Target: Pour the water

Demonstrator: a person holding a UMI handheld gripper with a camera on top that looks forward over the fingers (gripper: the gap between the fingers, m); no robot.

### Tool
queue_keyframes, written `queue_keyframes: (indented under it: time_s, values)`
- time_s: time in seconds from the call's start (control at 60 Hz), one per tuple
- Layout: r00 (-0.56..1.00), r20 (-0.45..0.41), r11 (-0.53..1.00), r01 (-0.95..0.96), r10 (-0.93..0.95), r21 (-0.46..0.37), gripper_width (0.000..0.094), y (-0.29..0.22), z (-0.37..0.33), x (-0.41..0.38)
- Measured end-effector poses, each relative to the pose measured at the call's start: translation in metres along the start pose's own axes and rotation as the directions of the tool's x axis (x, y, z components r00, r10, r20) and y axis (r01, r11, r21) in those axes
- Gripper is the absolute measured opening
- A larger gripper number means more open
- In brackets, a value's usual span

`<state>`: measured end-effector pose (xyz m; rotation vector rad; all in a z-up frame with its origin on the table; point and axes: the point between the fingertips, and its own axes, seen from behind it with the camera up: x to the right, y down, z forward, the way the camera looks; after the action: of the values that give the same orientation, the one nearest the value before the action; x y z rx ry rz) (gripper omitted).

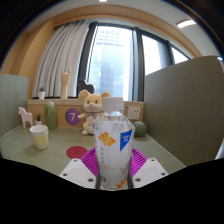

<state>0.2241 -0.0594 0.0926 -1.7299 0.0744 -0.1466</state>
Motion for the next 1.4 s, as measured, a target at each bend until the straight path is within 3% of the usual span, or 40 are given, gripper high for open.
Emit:
queue_keyframes:
  time_s: [0.167, 0.367, 0.517, 0.633, 0.783, 0.883, 1.1, 1.267, 1.4]
  values:
    - [0.991, -0.014, 0.991, 0.135, -0.135, -0.005, 0.036, -0.018, 0.006, -0.008]
    - [0.86, 0.026, 0.861, 0.509, -0.509, -0.004, 0.0358, -0.064, 0.053, -0.073]
    - [0.569, 0.024, 0.569, 0.821, -0.822, 0.04, 0.036, -0.087, 0.088, -0.128]
    - [0.255, 0.011, 0.255, 0.964, -0.967, 0.077, 0.0361, -0.089, 0.104, -0.164]
    - [-0.082, -0.013, -0.083, 0.987, -0.997, 0.137, 0.0365, -0.087, 0.126, -0.203]
    - [-0.277, -0.065, -0.283, 0.95, -0.959, 0.134, 0.0363, -0.09, 0.136, -0.219]
    - [-0.573, -0.19, -0.598, 0.792, -0.797, 0.123, 0.0364, -0.097, 0.15, -0.248]
    - [-0.604, -0.172, -0.624, 0.773, -0.778, 0.111, 0.0383, -0.092, 0.155, -0.244]
    - [-0.439, -0.124, -0.454, 0.879, -0.89, 0.148, 0.0385, -0.099, 0.15, -0.243]
